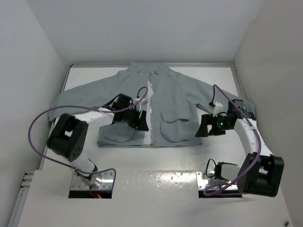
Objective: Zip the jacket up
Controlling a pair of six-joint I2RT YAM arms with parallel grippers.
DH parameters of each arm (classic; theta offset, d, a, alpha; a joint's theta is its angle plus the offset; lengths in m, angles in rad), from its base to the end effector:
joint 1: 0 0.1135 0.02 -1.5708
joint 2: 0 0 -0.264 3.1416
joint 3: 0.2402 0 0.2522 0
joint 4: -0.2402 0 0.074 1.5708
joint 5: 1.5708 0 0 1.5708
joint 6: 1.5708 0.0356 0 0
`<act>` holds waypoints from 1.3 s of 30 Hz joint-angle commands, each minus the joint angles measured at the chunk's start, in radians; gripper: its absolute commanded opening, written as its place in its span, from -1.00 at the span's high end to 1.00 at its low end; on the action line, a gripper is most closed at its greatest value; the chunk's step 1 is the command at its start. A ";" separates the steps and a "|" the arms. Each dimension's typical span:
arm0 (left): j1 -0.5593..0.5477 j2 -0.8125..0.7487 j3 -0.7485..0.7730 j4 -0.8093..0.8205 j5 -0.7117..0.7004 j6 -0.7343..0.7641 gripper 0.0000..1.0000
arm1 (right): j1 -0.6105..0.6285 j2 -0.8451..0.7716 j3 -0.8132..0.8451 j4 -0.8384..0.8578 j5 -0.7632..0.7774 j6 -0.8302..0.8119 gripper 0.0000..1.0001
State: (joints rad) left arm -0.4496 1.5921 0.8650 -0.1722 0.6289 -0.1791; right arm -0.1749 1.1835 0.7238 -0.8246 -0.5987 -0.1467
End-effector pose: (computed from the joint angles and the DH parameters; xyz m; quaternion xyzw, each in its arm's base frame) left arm 0.2723 -0.1547 0.1790 0.2220 0.8759 -0.3746 0.2077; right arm 0.1962 -0.0143 0.2038 -0.0288 0.9462 0.2663 0.1814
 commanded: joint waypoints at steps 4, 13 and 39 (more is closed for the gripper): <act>-0.031 0.159 0.071 0.117 0.126 -0.091 0.09 | -0.003 0.022 0.057 -0.015 -0.059 -0.004 -0.88; -0.049 0.272 0.138 0.137 0.126 -0.140 0.09 | 0.000 0.022 0.062 -0.015 -0.069 0.004 -0.85; -0.090 0.218 0.066 0.165 -0.129 -0.280 0.01 | -0.002 0.034 0.057 -0.011 -0.075 0.013 -0.85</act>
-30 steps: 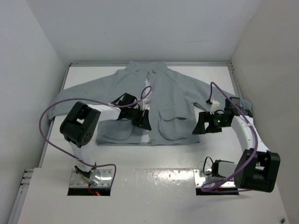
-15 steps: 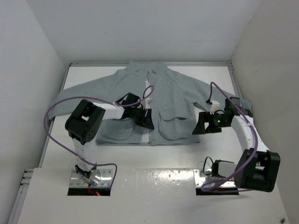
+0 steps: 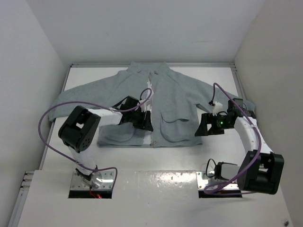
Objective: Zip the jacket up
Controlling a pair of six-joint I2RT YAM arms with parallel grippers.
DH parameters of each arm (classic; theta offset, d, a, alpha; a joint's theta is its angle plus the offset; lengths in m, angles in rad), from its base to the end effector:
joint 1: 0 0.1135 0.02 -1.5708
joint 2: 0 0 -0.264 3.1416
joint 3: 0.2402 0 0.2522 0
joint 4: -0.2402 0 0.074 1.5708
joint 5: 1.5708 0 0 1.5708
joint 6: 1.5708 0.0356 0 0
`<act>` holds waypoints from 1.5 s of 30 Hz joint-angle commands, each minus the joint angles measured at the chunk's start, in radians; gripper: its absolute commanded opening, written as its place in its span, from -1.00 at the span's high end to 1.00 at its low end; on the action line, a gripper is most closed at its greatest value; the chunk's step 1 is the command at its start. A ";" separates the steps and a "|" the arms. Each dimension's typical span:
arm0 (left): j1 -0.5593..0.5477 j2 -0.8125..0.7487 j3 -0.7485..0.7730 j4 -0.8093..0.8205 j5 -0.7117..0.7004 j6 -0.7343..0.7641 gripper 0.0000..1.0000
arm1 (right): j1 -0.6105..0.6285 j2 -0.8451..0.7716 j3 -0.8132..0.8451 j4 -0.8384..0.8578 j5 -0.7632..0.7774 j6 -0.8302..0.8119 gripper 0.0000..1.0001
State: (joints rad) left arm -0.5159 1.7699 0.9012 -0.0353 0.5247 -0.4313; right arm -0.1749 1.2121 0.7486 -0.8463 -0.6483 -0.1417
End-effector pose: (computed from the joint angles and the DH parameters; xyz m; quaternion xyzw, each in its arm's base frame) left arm 0.2879 -0.1838 0.1416 0.1234 0.9082 -0.3623 0.1695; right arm 0.2004 -0.0136 0.2059 -0.0258 0.9404 0.2924 0.1716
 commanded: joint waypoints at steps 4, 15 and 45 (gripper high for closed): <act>-0.033 0.108 0.064 0.008 -0.034 -0.038 0.01 | -0.002 0.004 0.037 0.001 -0.024 0.001 -0.85; -0.064 0.186 0.094 0.140 0.116 -0.112 0.01 | -0.003 0.010 0.040 0.000 -0.022 -0.004 -0.85; -0.084 0.089 0.085 0.293 0.337 -0.103 1.00 | 0.265 0.010 0.054 0.105 -0.134 0.080 -0.88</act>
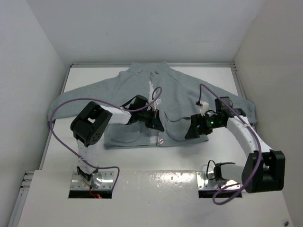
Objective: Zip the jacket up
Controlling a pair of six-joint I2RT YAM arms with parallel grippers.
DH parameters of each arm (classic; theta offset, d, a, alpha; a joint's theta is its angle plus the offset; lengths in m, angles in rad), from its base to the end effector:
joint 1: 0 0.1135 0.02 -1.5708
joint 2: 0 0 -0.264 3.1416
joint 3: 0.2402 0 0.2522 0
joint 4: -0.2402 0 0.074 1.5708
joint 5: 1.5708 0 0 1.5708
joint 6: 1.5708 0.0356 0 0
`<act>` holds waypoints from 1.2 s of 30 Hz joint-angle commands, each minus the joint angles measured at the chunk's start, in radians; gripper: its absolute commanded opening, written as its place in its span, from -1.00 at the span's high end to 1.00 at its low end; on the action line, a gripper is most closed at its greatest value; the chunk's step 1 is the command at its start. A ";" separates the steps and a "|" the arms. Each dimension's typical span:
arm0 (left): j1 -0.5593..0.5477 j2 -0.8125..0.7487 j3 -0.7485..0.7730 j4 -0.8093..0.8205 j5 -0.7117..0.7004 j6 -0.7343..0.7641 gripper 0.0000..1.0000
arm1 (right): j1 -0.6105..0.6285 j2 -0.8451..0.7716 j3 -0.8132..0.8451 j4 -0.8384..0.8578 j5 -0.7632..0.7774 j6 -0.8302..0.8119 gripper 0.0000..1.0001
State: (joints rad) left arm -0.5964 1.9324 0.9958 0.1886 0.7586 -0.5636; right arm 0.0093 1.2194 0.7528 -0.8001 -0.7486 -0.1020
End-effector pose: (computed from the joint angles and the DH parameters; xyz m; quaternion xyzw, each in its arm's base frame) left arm 0.3007 -0.2337 0.1307 0.1620 0.8489 -0.4875 0.1247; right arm 0.2046 0.0261 0.2093 -0.1065 0.9155 0.3545 0.1576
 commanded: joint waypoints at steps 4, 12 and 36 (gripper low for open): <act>0.006 -0.084 -0.009 0.190 0.195 0.019 1.00 | 0.201 0.063 0.069 0.119 0.005 0.042 -0.93; 0.015 -0.033 0.027 0.350 0.392 -0.073 1.00 | 0.254 0.155 0.077 0.240 -0.032 0.022 -0.95; 0.015 0.039 0.024 0.673 0.363 -0.401 1.00 | 0.302 0.308 0.097 0.587 -0.181 0.300 0.00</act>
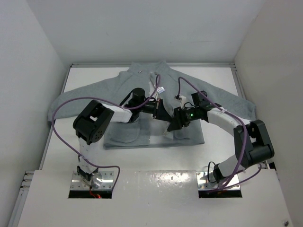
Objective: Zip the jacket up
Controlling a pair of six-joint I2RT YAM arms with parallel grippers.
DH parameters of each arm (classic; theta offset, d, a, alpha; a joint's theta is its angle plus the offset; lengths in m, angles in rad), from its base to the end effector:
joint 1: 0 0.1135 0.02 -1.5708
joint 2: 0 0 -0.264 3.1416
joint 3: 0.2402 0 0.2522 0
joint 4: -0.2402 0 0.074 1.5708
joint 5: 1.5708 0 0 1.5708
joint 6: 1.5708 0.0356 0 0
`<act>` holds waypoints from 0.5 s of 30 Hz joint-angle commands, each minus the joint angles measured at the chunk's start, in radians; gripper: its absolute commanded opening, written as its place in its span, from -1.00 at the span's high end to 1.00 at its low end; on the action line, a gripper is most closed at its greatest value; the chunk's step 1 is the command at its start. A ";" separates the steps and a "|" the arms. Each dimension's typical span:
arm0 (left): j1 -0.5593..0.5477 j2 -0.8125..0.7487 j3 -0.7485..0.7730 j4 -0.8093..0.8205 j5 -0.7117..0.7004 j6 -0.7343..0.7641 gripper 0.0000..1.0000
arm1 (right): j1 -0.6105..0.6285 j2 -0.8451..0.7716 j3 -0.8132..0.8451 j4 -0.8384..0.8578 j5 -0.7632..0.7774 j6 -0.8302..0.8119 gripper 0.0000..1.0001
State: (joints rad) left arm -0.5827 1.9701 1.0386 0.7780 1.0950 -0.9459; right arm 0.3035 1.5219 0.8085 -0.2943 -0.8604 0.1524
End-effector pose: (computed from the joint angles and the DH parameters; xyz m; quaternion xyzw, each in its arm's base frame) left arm 0.3217 -0.2499 0.1821 0.2161 0.6988 -0.6699 0.1276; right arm 0.2625 0.1105 0.1800 -0.1814 0.8619 0.4473 0.1555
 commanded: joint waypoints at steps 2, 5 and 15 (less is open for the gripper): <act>0.001 0.001 -0.018 0.093 0.026 -0.019 1.00 | 0.005 0.011 0.043 0.098 -0.089 0.062 0.03; -0.008 0.001 -0.018 0.093 0.026 -0.019 1.00 | 0.005 0.012 0.047 0.118 -0.107 0.085 0.15; -0.008 0.001 -0.018 0.093 0.017 -0.010 1.00 | 0.006 0.004 0.043 0.106 -0.158 0.105 0.00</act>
State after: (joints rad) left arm -0.5827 1.9705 1.0237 0.8169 1.0912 -0.9630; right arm 0.3035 1.5394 0.8146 -0.2192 -0.9527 0.2493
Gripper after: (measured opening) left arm 0.040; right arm 0.494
